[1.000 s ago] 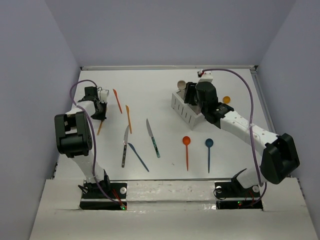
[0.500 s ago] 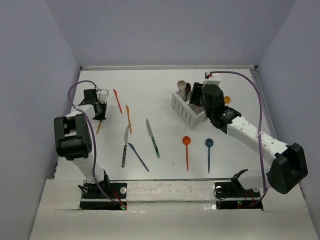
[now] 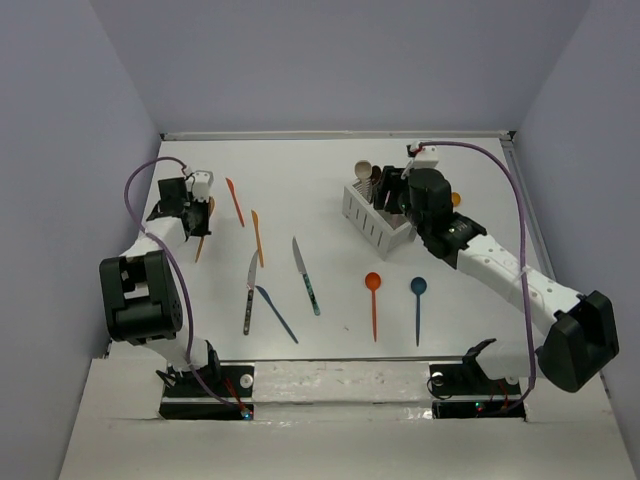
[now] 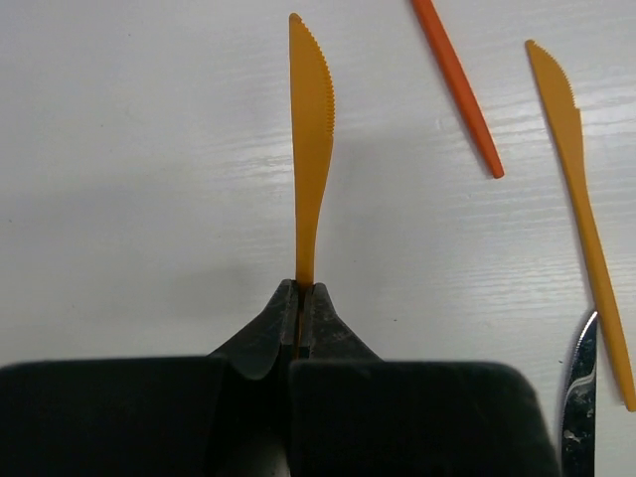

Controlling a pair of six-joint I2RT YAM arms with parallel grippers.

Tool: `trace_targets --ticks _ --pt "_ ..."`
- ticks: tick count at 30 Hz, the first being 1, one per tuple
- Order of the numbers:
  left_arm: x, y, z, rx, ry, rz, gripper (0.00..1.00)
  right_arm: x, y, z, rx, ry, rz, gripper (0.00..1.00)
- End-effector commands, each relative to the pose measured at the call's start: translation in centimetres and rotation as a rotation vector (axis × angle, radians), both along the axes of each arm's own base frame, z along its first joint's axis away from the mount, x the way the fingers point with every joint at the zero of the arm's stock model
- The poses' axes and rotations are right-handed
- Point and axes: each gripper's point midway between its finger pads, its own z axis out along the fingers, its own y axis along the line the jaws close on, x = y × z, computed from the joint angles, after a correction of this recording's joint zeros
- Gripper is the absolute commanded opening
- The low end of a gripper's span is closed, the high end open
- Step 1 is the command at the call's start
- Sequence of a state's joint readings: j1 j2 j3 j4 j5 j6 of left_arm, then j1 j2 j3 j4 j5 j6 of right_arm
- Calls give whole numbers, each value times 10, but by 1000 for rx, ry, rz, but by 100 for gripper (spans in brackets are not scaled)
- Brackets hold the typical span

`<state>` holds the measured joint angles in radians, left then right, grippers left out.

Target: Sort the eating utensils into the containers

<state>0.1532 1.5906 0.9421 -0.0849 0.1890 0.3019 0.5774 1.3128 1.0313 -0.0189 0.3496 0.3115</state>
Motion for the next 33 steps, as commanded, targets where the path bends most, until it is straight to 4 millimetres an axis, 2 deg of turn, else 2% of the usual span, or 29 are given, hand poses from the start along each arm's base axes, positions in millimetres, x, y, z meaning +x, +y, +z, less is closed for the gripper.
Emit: trace_targets --ticks 1,6,7,8,9,10,11,12,13,14,16,17,18,20,21,25,26,27,28,29,30,32,33 --pt "12 -11 46 -56 -127 -36 0 -21 38 51 151 -101 233 67" --pt "16 -21 89 -97 -207 -62 0 -36 68 88 246 -176 414 74" --pt "16 -24 103 -112 -238 -68 0 -42 77 93 264 -180 477 75" --pt "17 -26 120 -115 -276 -72 0 -39 85 100 281 -193 505 77" --pt "17 -29 128 -127 -295 -79 0 -38 92 101 302 -185 527 78" --pt "18 -32 139 -138 -317 -80 0 -41 113 96 312 -163 587 79" --pt "19 -34 146 -143 -334 -83 0 -42 125 96 318 -161 609 82" --pt "18 -36 153 -150 -350 -88 0 -43 139 111 329 -188 635 84" --pt "17 -39 164 -157 -376 -95 0 -43 151 113 317 -203 654 84" --pt "16 -42 172 -172 -392 -95 0 -50 172 118 322 -225 676 85" --pt "14 -48 186 -191 -425 -108 0 -41 203 114 337 -223 702 85" --pt "13 -50 191 -203 -437 -107 0 -39 226 103 360 -212 729 83" --pt "12 -52 197 -209 -451 -110 0 -36 234 103 384 -216 745 82" --pt "9 -57 205 -228 -470 -121 0 -45 259 120 455 -268 831 79" --pt "6 -60 211 -237 -486 -128 0 -47 277 115 470 -260 866 78" --pt "0 -66 229 -260 -539 -138 0 -47 304 116 538 -275 899 76" --pt "-1 -68 230 -265 -545 -141 0 -43 314 101 541 -251 912 74" --pt "-2 -70 235 -276 -560 -150 0 -46 321 108 578 -257 927 73" --pt "-3 -72 236 -281 -564 -152 0 -45 324 105 586 -250 932 73" --pt "-3 -73 237 -284 -570 -156 0 -40 331 90 584 -225 929 73" --pt "-3 -75 238 -291 -573 -159 0 -42 338 92 593 -227 939 72" --pt "-4 -78 235 -305 -567 -165 0 -35 345 82 591 -212 930 72" --pt "-4 -80 234 -310 -568 -169 0 -39 351 80 596 -208 937 72"
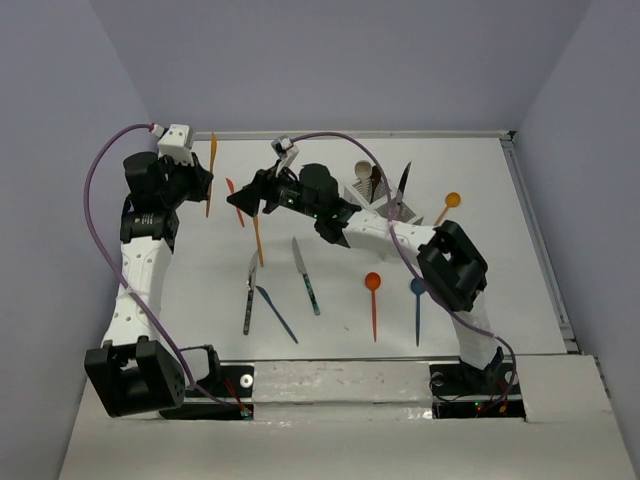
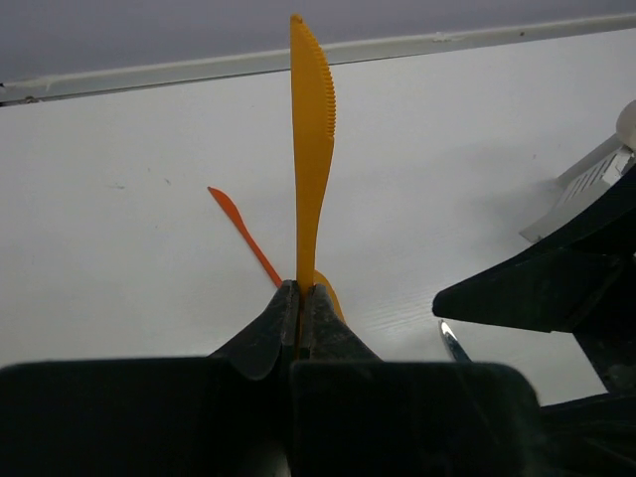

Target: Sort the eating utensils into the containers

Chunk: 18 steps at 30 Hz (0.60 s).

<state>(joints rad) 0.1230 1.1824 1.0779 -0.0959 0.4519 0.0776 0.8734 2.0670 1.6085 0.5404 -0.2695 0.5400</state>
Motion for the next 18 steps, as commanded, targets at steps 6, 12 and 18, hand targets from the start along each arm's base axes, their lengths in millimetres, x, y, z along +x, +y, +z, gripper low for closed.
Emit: trace_targets --ticks 6,12,18 --pt "-5 -28 9 -62 -53 -80 0 1 30 36 142 -45 44 71" --pt "-4 -37 10 -57 -67 -96 0 5 38 24 125 -23 52 68" --pt "-6 -40 12 -61 -78 -105 0 12 40 11 105 0 24 62"
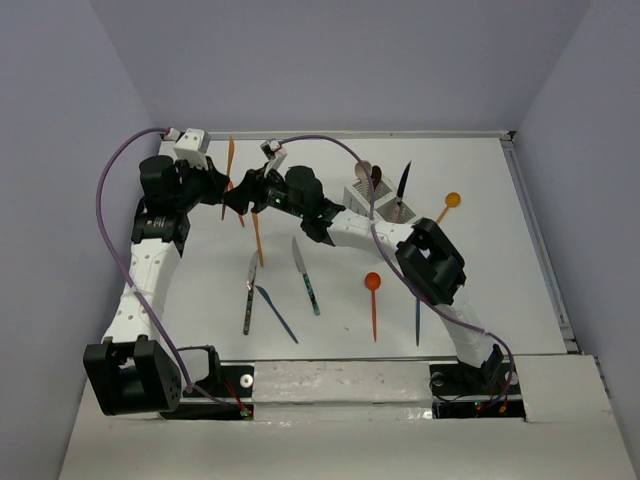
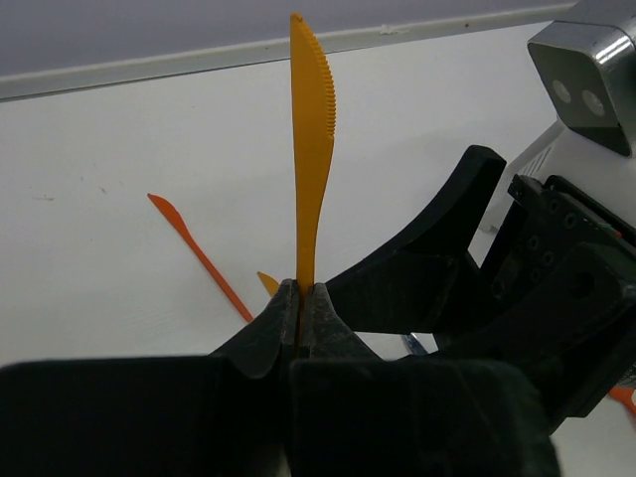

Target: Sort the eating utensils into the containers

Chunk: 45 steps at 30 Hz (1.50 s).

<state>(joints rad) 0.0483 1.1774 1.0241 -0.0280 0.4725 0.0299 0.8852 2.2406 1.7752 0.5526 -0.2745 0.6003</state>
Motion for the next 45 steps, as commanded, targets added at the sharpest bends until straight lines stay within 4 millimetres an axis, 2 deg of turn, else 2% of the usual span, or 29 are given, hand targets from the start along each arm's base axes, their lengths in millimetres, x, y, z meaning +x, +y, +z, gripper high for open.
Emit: trace_targets --ticks 1,8,11,12,14,18,19,20,21,22,23,24,25,26,27,28,29,30,31,32,33,34,35,37,38,39,41,44,45 --pt "-4 -7 19 -17 -71 -25 0 -2 5 36 79 -51 -2 61" --pt "-10 -14 9 -32 -51 -54 0 3 5 37 84 -62 -24 41" --pt "-11 -16 7 -34 -50 -63 0 2 8 33 91 -59 -11 23" --pt "-11 -16 6 -35 -48 -65 0 2 8 33 93 -59 -11 12" --pt "-13 -18 3 -37 -43 -75 0 2 6 33 95 -60 -17 0" --pt "-18 -19 4 -15 -59 -94 1 3 -3 33 82 -60 -32 0" --pt "-18 -18 5 4 -69 -99 17 3 -6 32 70 -72 -40 0" --pt "-20 -17 4 11 -71 -100 38 2 -12 43 77 -89 -57 0" --pt "-20 -18 4 15 -73 -102 61 7 -21 46 70 -100 -80 0" --pt "-22 -16 8 20 -86 -96 98 5 -27 34 38 -102 -95 0" --pt "-22 -15 10 27 -94 -93 99 10 -36 35 32 -110 -122 0" --pt "-23 -14 13 33 -105 -84 99 10 -52 40 25 -124 -152 0" --pt "-23 -11 15 39 -112 -73 99 6 -57 41 18 -130 -153 0" --pt "-23 -11 16 42 -116 -67 99 16 -73 43 10 -138 -195 0" --pt "-22 -8 17 45 -119 -56 99 8 -85 64 29 -166 -206 0" --pt "-23 -5 21 50 -130 -42 99 12 -98 68 21 -179 -232 0" --pt "-23 -2 21 55 -132 -32 99 18 -118 50 -31 -166 -271 0" --pt "-23 1 21 58 -134 -22 99 12 -125 48 -45 -164 -276 0" --pt "-24 7 22 66 -140 -2 99 11 -152 52 -59 -168 -311 0" --pt "-23 10 20 74 -135 10 99 11 -167 52 -74 -162 -334 0" --pt "-23 14 15 82 -124 26 99 14 -184 42 -116 -134 -370 0" --pt "-22 20 9 102 -117 44 99 17 -214 59 -115 -157 -428 0" --pt "-20 26 5 112 -109 63 99 18 -238 30 -193 -104 -485 0" --pt "-18 34 -11 125 -76 90 99 23 -279 22 -242 -76 -598 0" --pt "-16 40 -18 132 -63 107 99 29 -317 26 -260 -63 -703 0" --pt "-15 43 -24 134 -55 114 99 29 -337 11 -298 -37 -757 0" --pt "-12 50 -34 135 -37 132 99 36 -377 4 -360 -26 -887 0" --pt "-10 53 -41 135 -23 139 99 44 -408 -16 -413 29 -969 0" --pt "-10 55 -43 135 -17 142 99 45 -408 -26 -433 44 -967 0"
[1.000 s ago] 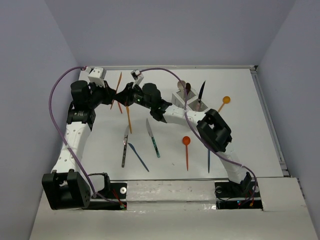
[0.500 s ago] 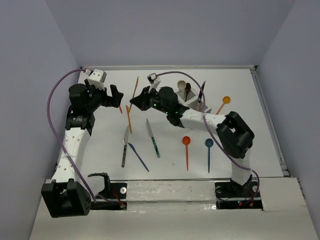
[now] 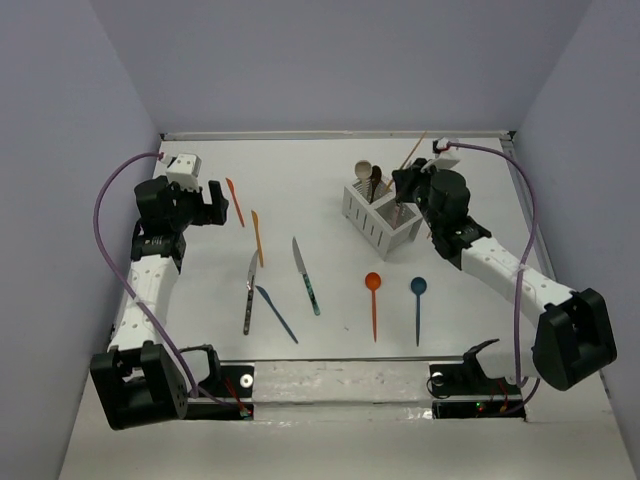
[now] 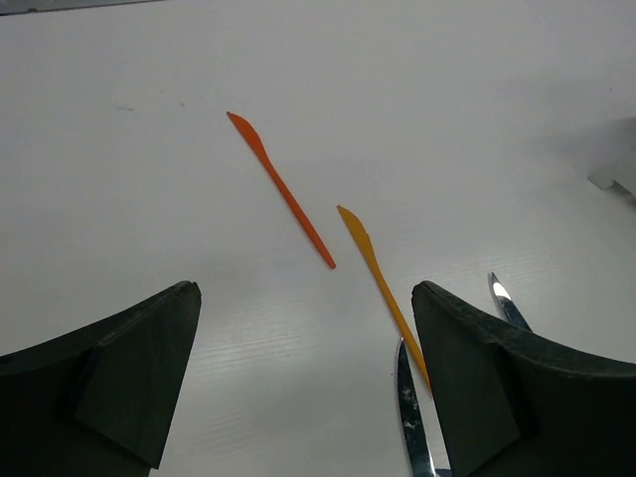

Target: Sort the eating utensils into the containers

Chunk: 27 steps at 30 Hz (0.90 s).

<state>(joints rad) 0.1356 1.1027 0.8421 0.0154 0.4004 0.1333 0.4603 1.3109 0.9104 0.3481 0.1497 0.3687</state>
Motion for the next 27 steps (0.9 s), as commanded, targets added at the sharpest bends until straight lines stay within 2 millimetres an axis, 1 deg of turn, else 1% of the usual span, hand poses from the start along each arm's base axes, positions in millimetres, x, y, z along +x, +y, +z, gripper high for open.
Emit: trace_targets --ticks 1,3,4,6,9,11,14,15,16,17,18,19,20,21,22,23,24,25,27 --pt "7 10 7 27 -48 15 99 7 -36 -55 -123 139 -140 0" --pt "7 11 7 27 -48 18 99 9 -36 -65 -138 163 -143 0" --pt "6 13 7 26 -48 22 99 12 -39 -75 -143 185 -155 0" --pt "5 13 8 24 -53 23 99 13 -39 -87 -152 215 -163 0" --pt "3 14 12 23 -64 23 99 10 -38 -104 -155 263 -156 0" --pt "3 15 11 22 -64 23 99 5 -40 -112 -156 281 -157 0" --pt "3 15 10 19 -61 22 99 -2 -44 -117 -173 304 -159 0" --pt "3 15 9 19 -59 22 99 -3 -44 -118 -181 313 -157 4" --pt "4 15 9 17 -57 20 99 -3 -44 -114 -188 315 -154 19" --pt "4 15 8 15 -55 19 99 -4 -45 -114 -195 325 -155 26" --pt "4 15 7 14 -52 17 99 -7 -48 -110 -207 338 -163 36" --pt "4 14 6 14 -49 14 99 -9 -50 -106 -209 342 -171 41" --pt "4 14 6 12 -49 13 99 -10 -53 -101 -213 341 -179 44" --pt "4 14 6 11 -49 13 99 -16 -58 -102 -231 367 -194 50" --pt "4 13 6 10 -48 9 99 -19 -62 -84 -214 335 -207 52" --pt "4 13 5 8 -47 6 99 -23 -69 -78 -222 334 -237 54" --pt "3 13 6 7 -48 6 99 -26 -73 -70 -217 320 -253 59" --pt "3 12 5 5 -47 2 99 -30 -78 -52 -200 286 -270 61" --pt "4 12 6 6 -47 1 99 -36 -91 -41 -200 279 -313 62"
